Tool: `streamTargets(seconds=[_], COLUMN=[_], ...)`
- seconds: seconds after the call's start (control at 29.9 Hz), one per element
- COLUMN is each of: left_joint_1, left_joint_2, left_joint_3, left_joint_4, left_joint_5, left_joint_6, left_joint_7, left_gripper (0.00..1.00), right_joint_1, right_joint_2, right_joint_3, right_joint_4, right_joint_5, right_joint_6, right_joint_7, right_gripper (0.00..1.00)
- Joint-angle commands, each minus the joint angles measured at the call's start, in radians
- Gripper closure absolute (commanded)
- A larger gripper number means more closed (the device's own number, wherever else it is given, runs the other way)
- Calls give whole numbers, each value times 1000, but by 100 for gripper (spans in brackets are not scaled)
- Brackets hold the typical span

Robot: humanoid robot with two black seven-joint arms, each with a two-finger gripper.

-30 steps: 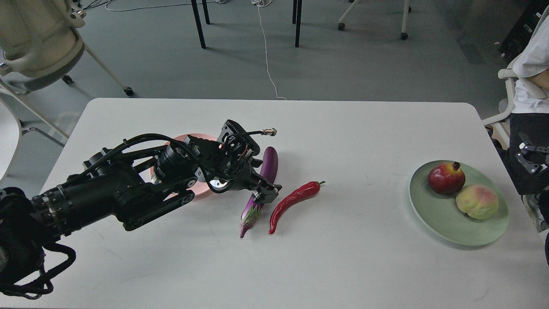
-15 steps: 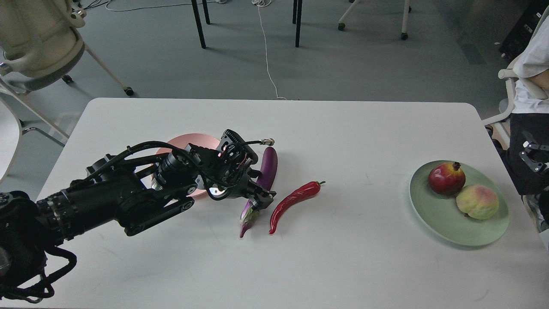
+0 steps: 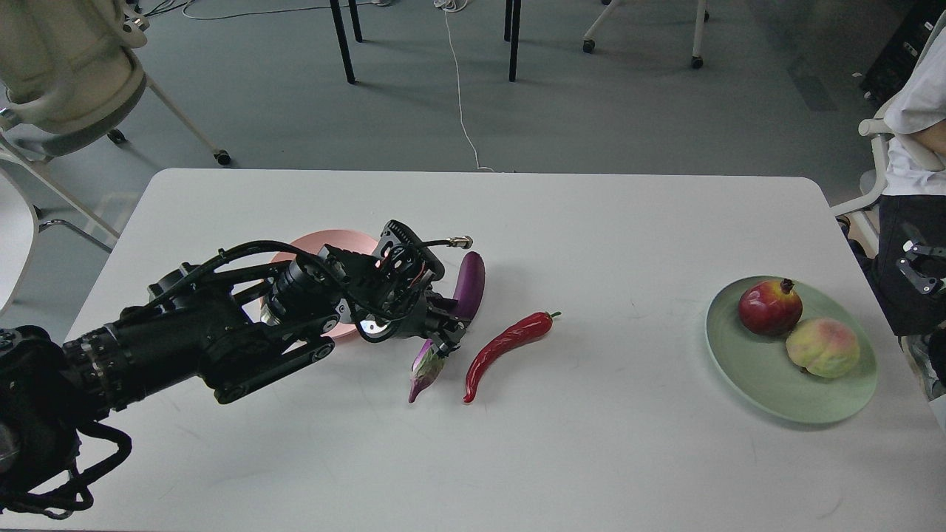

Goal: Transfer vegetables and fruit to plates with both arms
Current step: 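Lift the eggplant onto the pink plate and release it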

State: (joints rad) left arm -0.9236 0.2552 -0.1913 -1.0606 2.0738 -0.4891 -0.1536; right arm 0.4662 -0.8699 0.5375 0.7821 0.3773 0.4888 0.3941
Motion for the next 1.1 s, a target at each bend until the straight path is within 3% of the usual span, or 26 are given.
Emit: streamTargets(seconds=[0.0, 0.27, 0.53, 0.77, 1.0, 1.07], left_joint_1=[-17, -139, -101, -3, 0, 0], left_joint_2=[15, 231, 487, 493, 432, 411], left_joint_3=[-14, -13, 3, 1, 0, 1], left_joint_4=[-19, -174, -196, -167, -108, -87], left_joint_5=[-23, -227, -228, -225, -225, -225], left_joint_6=[0, 0, 0, 21, 56, 67], left_joint_7=[0, -3, -23, -18, -12, -11], left_gripper=[86, 85, 84, 79, 74, 63], right_joint_1=[0, 0, 3, 9, 9, 9], right_joint_2=[2, 0, 2, 9, 9, 9], right_joint_3=[13, 21, 29, 29, 29, 29], right_joint_4=[-6, -6, -6, -4, -12, -10], right_joint_5=[0, 0, 0, 0, -1, -1], right_joint_6=[0, 0, 0, 0, 0, 0], right_joint_7=[0, 0, 0, 0, 0, 0], right_gripper=[1, 1, 1, 1, 1, 1])
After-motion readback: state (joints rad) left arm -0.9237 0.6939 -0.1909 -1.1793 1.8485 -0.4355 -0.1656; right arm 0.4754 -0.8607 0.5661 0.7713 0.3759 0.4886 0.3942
